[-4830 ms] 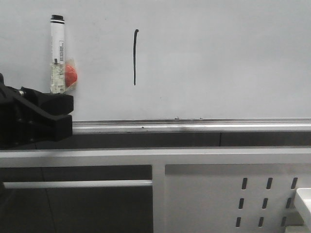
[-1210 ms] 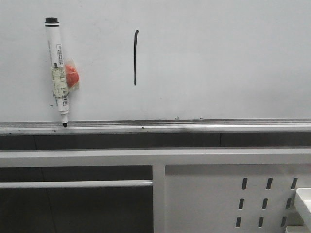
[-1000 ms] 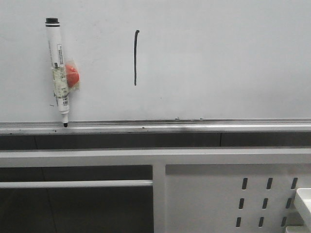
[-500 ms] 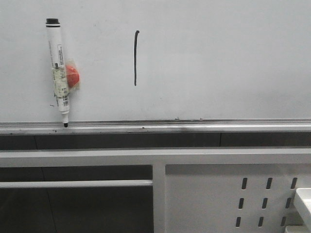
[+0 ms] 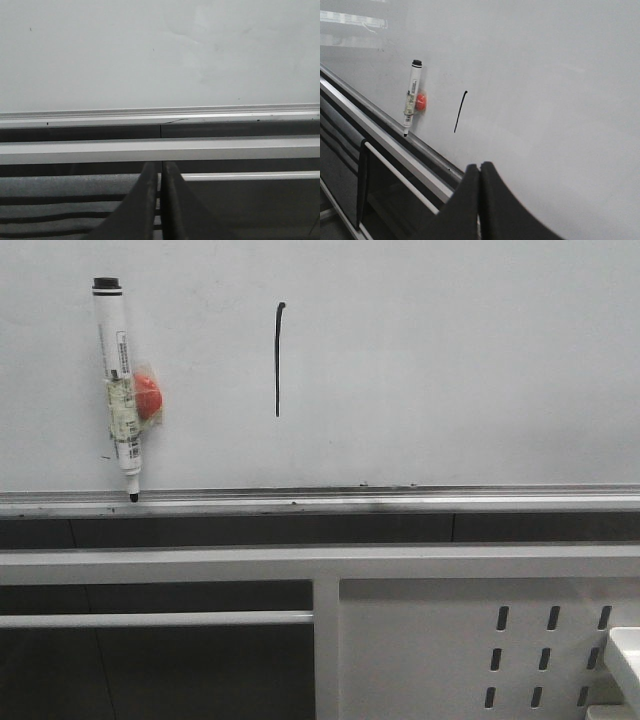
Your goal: Write number 1 on whiteboard
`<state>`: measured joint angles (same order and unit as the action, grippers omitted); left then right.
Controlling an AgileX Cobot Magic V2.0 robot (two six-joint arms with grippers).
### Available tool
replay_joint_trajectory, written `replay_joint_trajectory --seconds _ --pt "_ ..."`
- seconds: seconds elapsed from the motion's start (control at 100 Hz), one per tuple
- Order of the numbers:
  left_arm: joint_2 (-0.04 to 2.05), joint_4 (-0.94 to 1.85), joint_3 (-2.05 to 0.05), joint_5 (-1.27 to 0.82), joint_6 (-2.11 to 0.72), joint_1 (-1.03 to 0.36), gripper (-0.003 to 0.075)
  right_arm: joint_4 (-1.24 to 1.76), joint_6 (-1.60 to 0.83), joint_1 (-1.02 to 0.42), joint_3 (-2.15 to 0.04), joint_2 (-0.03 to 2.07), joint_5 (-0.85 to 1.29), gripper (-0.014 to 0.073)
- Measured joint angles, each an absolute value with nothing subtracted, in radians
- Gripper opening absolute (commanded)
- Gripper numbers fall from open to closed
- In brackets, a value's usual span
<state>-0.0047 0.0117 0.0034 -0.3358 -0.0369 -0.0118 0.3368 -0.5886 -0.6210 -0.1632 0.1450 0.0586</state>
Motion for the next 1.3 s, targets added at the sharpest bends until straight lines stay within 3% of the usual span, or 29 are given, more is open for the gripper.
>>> replay_joint_trajectory --seconds 0.78,0.99,1.3 --pt "-0.005 0.016 0.003 -0.336 -0.045 -0.012 -0.002 0.339 -0.589 -0.621 -0.131 0.145 0.033 -0.0069" --pt "-0.005 0.016 0.003 -0.336 -0.045 -0.012 -0.002 0.331 -0.416 -0.621 0.007 0.145 0.008 -0.0069" --pt "-0.005 0.016 0.003 -0.336 -0.046 -0.012 -0.002 0.251 -0.281 -0.598 0.009 0.068 -0.022 -0.0069"
